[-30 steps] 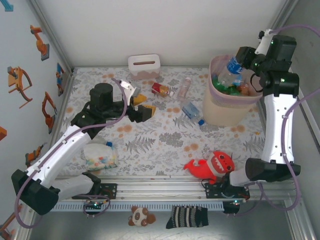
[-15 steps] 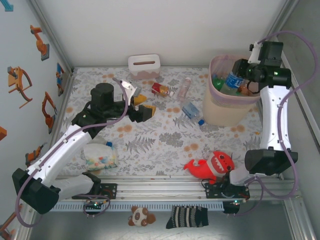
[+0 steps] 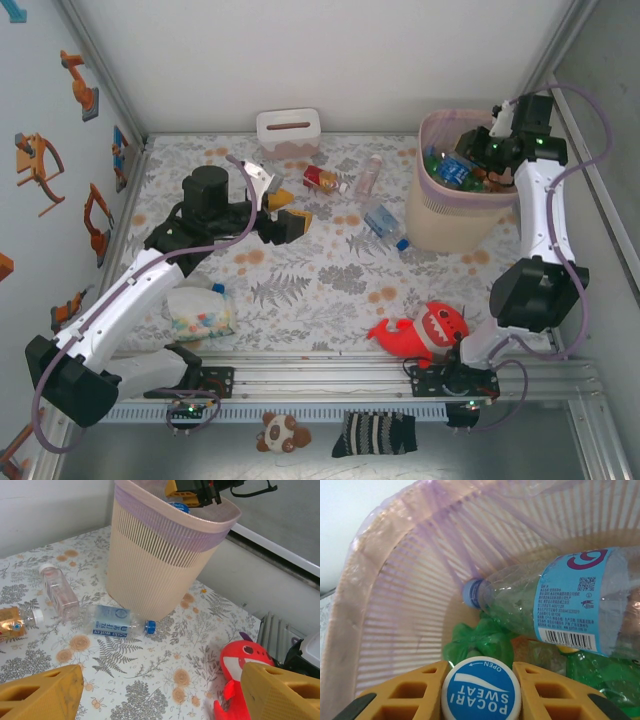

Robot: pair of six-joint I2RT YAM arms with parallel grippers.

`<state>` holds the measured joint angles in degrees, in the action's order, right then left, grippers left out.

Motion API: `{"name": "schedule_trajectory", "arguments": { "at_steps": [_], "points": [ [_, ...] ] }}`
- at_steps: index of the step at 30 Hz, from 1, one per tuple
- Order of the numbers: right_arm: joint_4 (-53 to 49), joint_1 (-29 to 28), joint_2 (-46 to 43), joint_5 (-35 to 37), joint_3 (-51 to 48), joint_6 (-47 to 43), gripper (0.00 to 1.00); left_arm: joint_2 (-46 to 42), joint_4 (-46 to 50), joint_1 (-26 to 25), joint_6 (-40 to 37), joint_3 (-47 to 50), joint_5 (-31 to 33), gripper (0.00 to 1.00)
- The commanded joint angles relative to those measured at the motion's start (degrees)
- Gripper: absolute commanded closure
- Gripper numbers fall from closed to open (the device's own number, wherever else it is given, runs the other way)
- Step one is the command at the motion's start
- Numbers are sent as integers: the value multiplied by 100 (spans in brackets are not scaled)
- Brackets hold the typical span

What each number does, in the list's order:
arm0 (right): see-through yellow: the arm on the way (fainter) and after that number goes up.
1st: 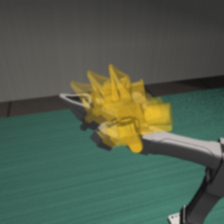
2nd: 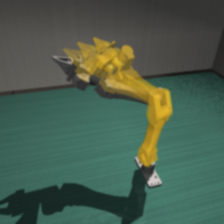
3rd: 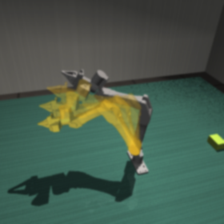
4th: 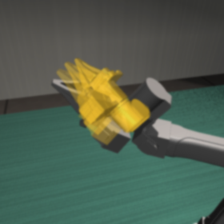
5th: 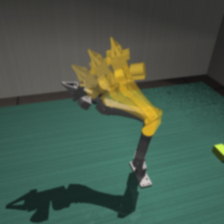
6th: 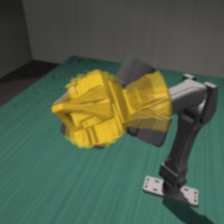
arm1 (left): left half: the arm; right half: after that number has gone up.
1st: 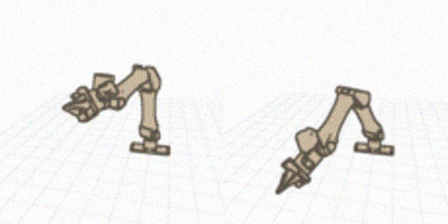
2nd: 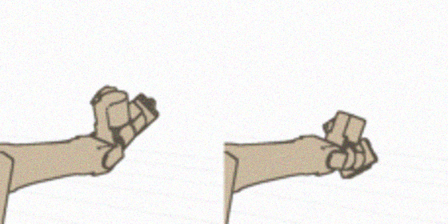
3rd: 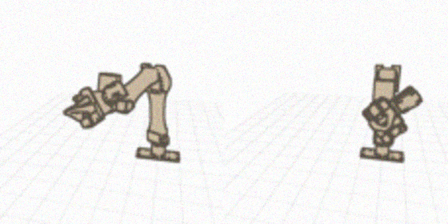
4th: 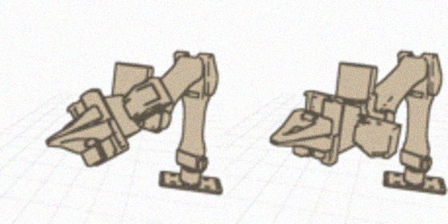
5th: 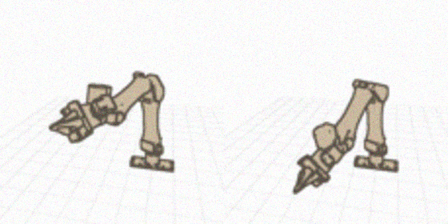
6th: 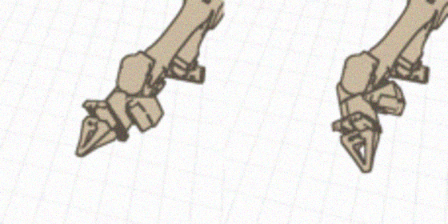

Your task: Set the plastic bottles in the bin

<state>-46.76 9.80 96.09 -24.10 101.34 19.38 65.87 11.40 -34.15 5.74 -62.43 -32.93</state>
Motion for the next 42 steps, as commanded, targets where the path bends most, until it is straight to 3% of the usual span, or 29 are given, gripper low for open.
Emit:
{"name": "schedule_trajectory", "arguments": {
  "at_steps": [1,7,14,17,22,33,37,42],
  "points": [
    [-396,74,102,422,-290,-215,79,-109,-7,-39,20,134,-12,18],
    [-412,75,-290,1200,-613,-265,72,-142,-11,-39,16,179,5,18],
    [-573,74,-775,1870,-568,-342,43,-109,-72,-39,24,188,-3,18],
    [-669,75,-946,2043,-450,-381,35,-91,-99,-39,45,190,-3,18],
    [-815,76,-1199,1920,-263,-400,37,-70,-112,-39,60,203,-3,18],
    [-960,-104,-1743,746,-205,-379,47,92,-126,-39,132,188,82,18],
    [-844,-556,-1931,477,-266,-386,47,163,-129,-39,156,180,143,18],
    [-778,-1427,-1967,734,-262,-489,47,194,-132,-39,202,185,318,18]
  ]
}}
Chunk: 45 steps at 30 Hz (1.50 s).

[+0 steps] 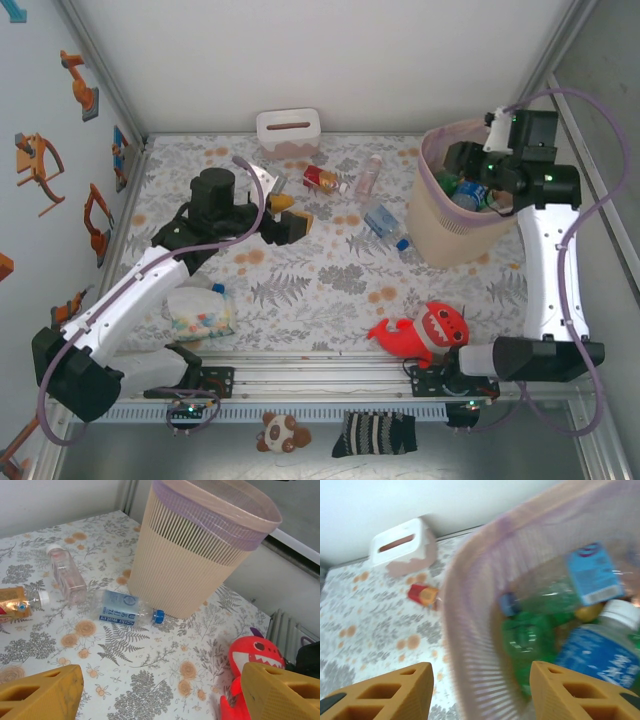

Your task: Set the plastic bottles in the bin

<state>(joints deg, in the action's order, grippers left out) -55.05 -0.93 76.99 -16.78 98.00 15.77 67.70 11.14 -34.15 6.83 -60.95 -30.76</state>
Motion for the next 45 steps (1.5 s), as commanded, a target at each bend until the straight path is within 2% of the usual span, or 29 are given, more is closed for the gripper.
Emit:
{"name": "schedule_trajectory", "arguments": {
  "at_steps": [1,13,20,32,45],
  "points": [
    [70,-547,-32,86,68,-151,47,2,-91,-39,93,31,143,18],
    [372,-2188,578,580,-153,-1071,49,-233,-177,-39,401,328,441,19],
    [127,-2825,1360,1409,-136,-1972,47,-429,-36,-39,443,421,536,19],
    [-409,-3027,3021,2844,348,-2667,45,-646,174,-39,459,460,659,19],
    [-383,-3001,4498,3375,1090,-2710,28,-863,301,-39,423,551,845,18]
  ]
}}
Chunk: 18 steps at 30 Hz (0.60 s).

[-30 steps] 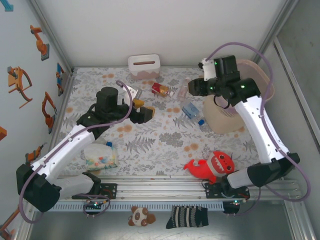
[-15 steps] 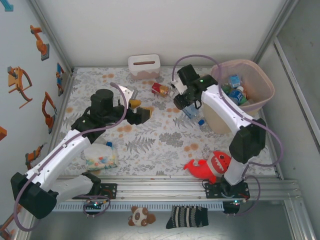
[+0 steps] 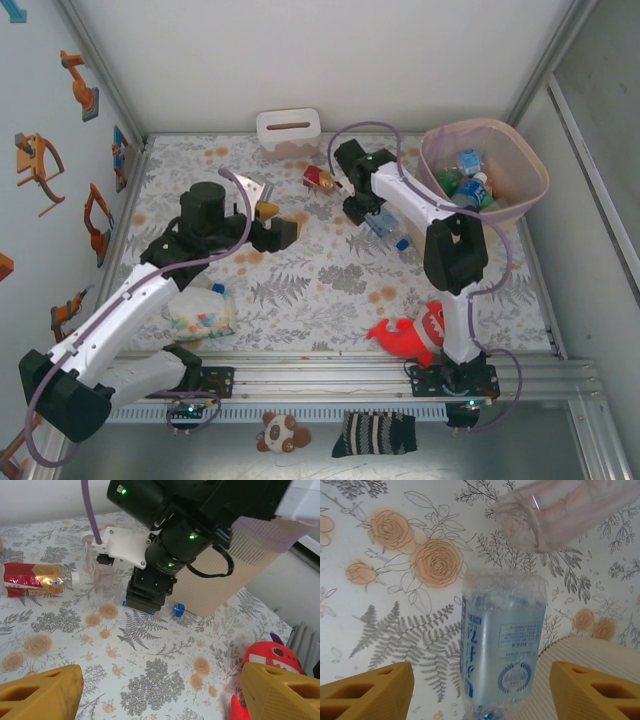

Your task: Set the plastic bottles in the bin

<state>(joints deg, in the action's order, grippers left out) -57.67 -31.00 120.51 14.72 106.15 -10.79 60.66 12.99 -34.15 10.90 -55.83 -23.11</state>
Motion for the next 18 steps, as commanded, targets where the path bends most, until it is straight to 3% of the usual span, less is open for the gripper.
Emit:
{"name": "schedule_trajectory", "arguments": {
  "at_steps": [1,18],
  "points": [
    [-141,23,229,233,320,-37,27,-175,142,-39,10,47,99,18],
    [-383,524,1180,-275,683,135,26,-336,103,-34,0,292,299,18]
  ]
}}
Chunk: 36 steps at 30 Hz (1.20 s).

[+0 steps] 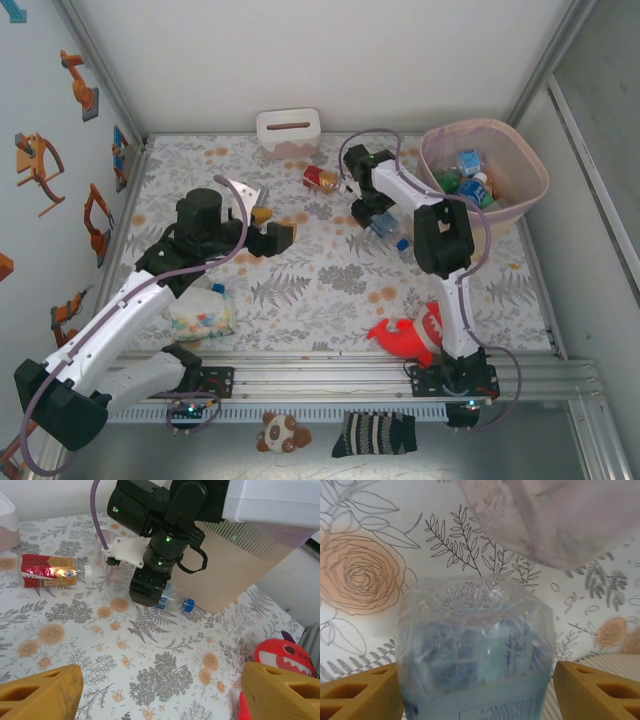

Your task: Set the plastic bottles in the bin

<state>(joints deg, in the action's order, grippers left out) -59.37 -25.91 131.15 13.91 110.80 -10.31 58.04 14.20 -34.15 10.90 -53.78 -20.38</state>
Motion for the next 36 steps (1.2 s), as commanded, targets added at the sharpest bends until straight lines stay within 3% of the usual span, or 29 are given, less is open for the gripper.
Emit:
{"name": "schedule_trajectory", "arguments": {
  "at_steps": [1,15,25,36],
  "points": [
    [-236,25,137,-271,222,93,26,-81,-18,-34,11,100,25,18],
    [-479,25,-144,-902,273,436,42,-82,-132,-39,79,164,1,18],
    [-652,25,-672,-1353,351,633,45,-87,-193,-39,106,196,-18,18],
    [-934,23,-1607,-1926,1082,818,46,-21,-330,-34,158,209,-106,18]
  ]
}}
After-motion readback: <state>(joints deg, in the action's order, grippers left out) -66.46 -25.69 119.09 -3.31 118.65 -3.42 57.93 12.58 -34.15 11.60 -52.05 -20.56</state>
